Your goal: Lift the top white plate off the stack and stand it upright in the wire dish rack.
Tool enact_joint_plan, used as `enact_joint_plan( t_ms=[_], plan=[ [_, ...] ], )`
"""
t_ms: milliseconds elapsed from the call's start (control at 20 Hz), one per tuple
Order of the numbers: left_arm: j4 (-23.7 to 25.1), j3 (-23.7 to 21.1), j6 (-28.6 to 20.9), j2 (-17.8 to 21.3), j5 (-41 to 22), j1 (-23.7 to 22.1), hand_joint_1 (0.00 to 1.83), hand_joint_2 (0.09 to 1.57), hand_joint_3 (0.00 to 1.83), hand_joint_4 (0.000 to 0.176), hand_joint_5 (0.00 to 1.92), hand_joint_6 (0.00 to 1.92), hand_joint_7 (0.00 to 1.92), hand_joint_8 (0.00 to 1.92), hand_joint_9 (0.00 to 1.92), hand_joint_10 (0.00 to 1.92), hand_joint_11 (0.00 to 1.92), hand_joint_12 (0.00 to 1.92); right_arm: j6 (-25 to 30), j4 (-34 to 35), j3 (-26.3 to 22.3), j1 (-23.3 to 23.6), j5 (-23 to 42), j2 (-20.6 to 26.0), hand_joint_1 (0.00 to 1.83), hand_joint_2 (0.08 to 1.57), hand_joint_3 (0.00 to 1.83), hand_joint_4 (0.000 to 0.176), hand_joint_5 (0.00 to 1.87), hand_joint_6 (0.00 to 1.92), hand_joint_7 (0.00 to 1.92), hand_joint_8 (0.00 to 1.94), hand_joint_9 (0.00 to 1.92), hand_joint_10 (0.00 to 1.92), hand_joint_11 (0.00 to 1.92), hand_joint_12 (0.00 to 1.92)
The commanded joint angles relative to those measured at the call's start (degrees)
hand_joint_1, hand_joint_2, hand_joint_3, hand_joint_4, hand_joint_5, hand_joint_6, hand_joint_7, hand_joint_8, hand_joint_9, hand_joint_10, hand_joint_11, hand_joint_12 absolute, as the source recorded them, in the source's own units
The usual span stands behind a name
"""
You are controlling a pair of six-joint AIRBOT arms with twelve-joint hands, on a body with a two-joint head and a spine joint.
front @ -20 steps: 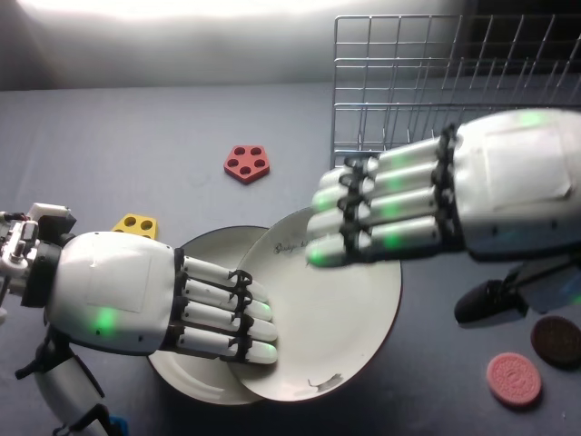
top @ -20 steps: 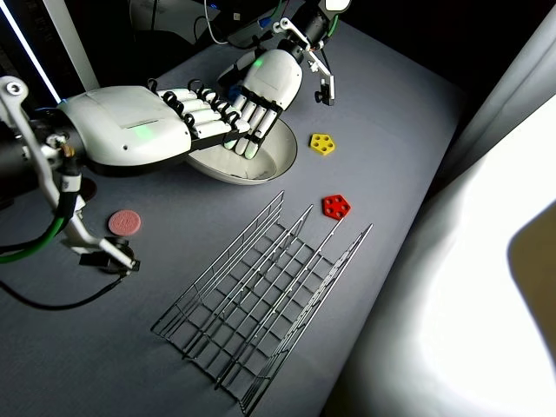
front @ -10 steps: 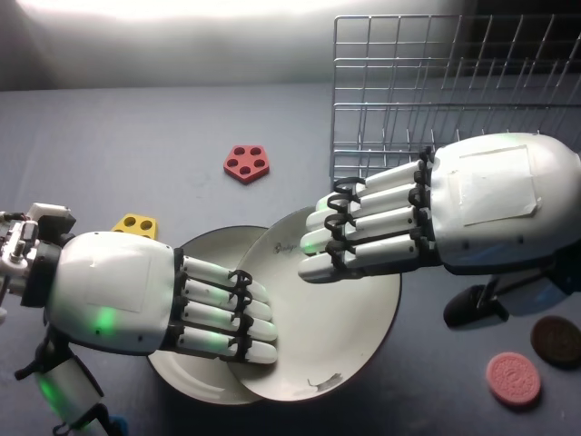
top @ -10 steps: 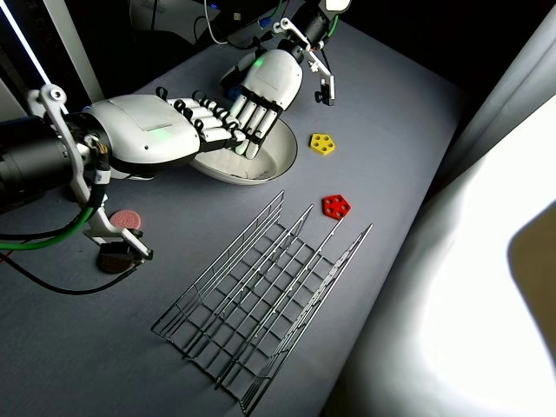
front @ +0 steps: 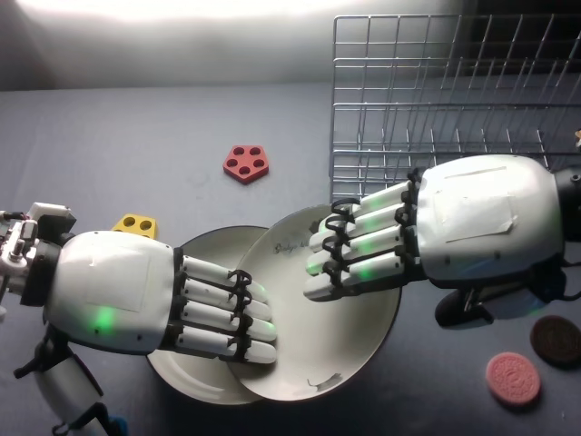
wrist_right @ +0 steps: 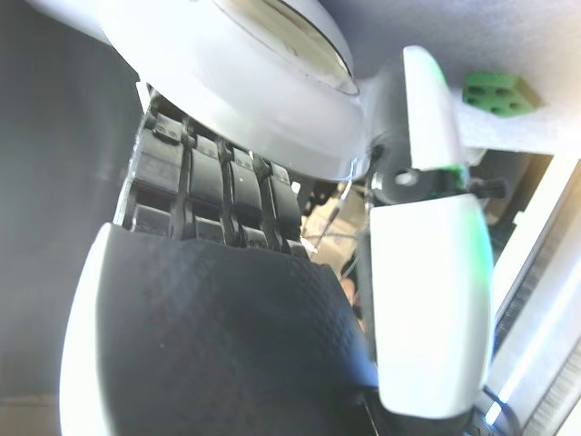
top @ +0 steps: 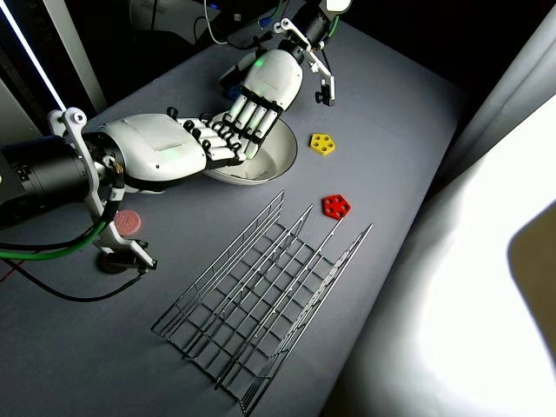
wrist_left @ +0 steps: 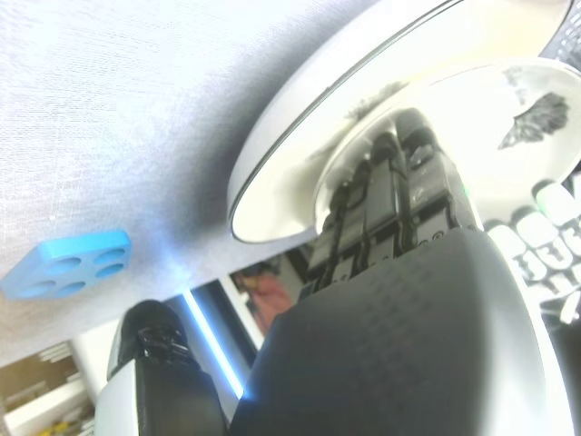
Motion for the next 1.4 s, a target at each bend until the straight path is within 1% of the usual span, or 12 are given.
enact_joint_plan(
  t_ms=[0, 250, 450, 550, 700, 750, 800, 850, 900, 1100, 1150, 1350],
  plan=[
    [2.04, -0.35, 0.22, -1.14, -0.34, -0.16, 0.11, 0.91, 0.00, 0.000, 0.10, 0.00, 0.10, 0.01, 0.10, 0.01, 0.01, 0.29, -0.15, 3.75, -0.16, 0.19, 3.11, 0.36, 1.27, 1.07, 0.01, 0.000, 0.19, 0.00, 0.16, 0.00, 0.15, 0.00, 0.18, 0.13],
    [1.88, -0.31, 0.19, -1.18, -0.33, -0.16, 0.12, 0.90, 0.00, 0.000, 0.11, 0.01, 0.11, 0.00, 0.09, 0.00, 0.00, 0.30, -0.16, 4.20, -1.10, 0.07, 2.24, -0.47, 1.24, 1.06, 0.00, 0.000, 0.22, 0.01, 0.17, 0.00, 0.13, 0.00, 0.18, 0.15],
    [1.77, -0.30, 0.18, -1.18, -0.34, -0.16, 0.14, 0.90, 0.00, 0.000, 0.10, 0.00, 0.09, 0.00, 0.07, 0.00, 0.01, 0.29, -0.17, 4.89, -1.83, -0.19, 1.45, -1.40, 1.26, 1.05, 0.00, 0.000, 0.31, 0.01, 0.25, 0.01, 0.26, 0.01, 0.24, 0.25],
    [1.76, -0.30, 0.17, -1.18, -0.36, -0.16, 0.15, 0.89, 0.00, 0.000, 0.11, 0.01, 0.10, 0.00, 0.07, 0.00, 0.00, 0.28, -0.17, 5.10, -1.94, -0.20, 0.81, -1.88, 1.31, 0.98, 0.00, 0.000, 0.36, 0.00, 0.33, 0.00, 0.34, 0.01, 0.31, 0.31],
    [1.77, -0.26, 0.17, -1.18, -0.37, -0.16, 0.15, 0.89, 0.00, 0.000, 0.11, 0.01, 0.10, 0.00, 0.07, 0.00, 0.00, 0.29, -0.17, 5.24, -1.74, -0.19, 0.02, -1.88, 1.32, 0.97, 0.00, 0.000, 0.37, 0.00, 0.34, 0.01, 0.35, 0.01, 0.32, 0.32],
    [1.77, -0.25, 0.17, -1.19, -0.37, -0.16, 0.14, 0.91, 0.00, 0.000, 0.09, 0.00, 0.09, 0.00, 0.07, 0.00, 0.01, 0.29, -0.18, 5.24, -1.61, -0.18, -0.20, -2.01, 1.34, 0.97, 0.00, 0.000, 0.60, 0.02, 0.63, 0.03, 0.69, 0.04, 0.65, 0.36],
    [1.77, -0.27, 0.17, -1.19, -0.38, -0.16, 0.13, 0.90, 0.00, 0.000, 0.09, 0.00, 0.08, 0.00, 0.06, 0.00, 0.01, 0.30, -0.18, 5.24, -1.43, -0.18, -0.38, -2.44, 1.65, 0.97, 0.00, 0.000, 0.84, 0.01, 0.92, 0.01, 0.98, 0.55, 0.94, 1.07],
    [1.77, -0.27, 0.17, -1.19, -0.39, -0.16, 0.14, 0.90, 0.00, 0.000, 0.11, 0.01, 0.11, 0.01, 0.08, 0.01, 0.03, 0.31, -0.18, 5.25, -1.28, -0.18, -0.58, -2.84, 1.53, 1.03, 0.00, 0.000, 0.88, 0.85, 1.11, 0.34, 1.09, 0.69, 1.06, 1.18],
    [1.77, -0.27, 0.17, -1.21, -0.37, -0.14, 0.15, 0.91, 0.00, 0.000, 0.11, 0.00, 0.10, 0.00, 0.07, 0.00, 0.01, 0.31, -0.18, 5.29, -1.05, -0.17, -1.01, -3.48, 1.49, 1.08, 0.00, 0.000, 0.85, 1.11, 1.05, 0.63, 1.00, 0.89, 0.99, 1.37],
    [1.75, -0.26, 0.15, -1.28, -0.34, -0.13, 0.11, 0.91, 0.00, 0.000, 0.09, 0.00, 0.07, 0.00, 0.05, 0.00, 0.00, 0.29, -0.19, 5.95, -0.46, 0.00, -1.88, -5.03, 1.49, 1.07, 0.00, 0.000, 0.93, 1.12, 1.06, 0.59, 1.03, 0.77, 0.97, 1.34],
    [1.68, -0.19, 0.14, -1.29, -0.34, -0.13, 0.12, 0.91, 0.00, 0.000, 0.11, 0.01, 0.10, 0.01, 0.07, 0.01, 0.01, 0.29, -0.19, 6.10, -0.45, 0.00, -1.93, -5.14, 1.50, 1.05, 0.00, 0.000, 0.96, 1.06, 1.15, 0.45, 1.06, 0.72, 1.00, 1.29],
    [-0.76, 0.43, -0.17, -1.02, -0.89, -0.20, 0.12, 0.91, 0.00, 0.000, 0.11, 0.01, 0.10, 0.01, 0.08, 0.01, 0.03, 0.30, -0.19, 5.49, -0.85, 0.19, -1.87, -5.36, 1.50, 1.05, 0.00, 0.000, 0.99, 1.01, 1.13, 0.49, 1.08, 0.69, 0.99, 1.31]
  ],
)
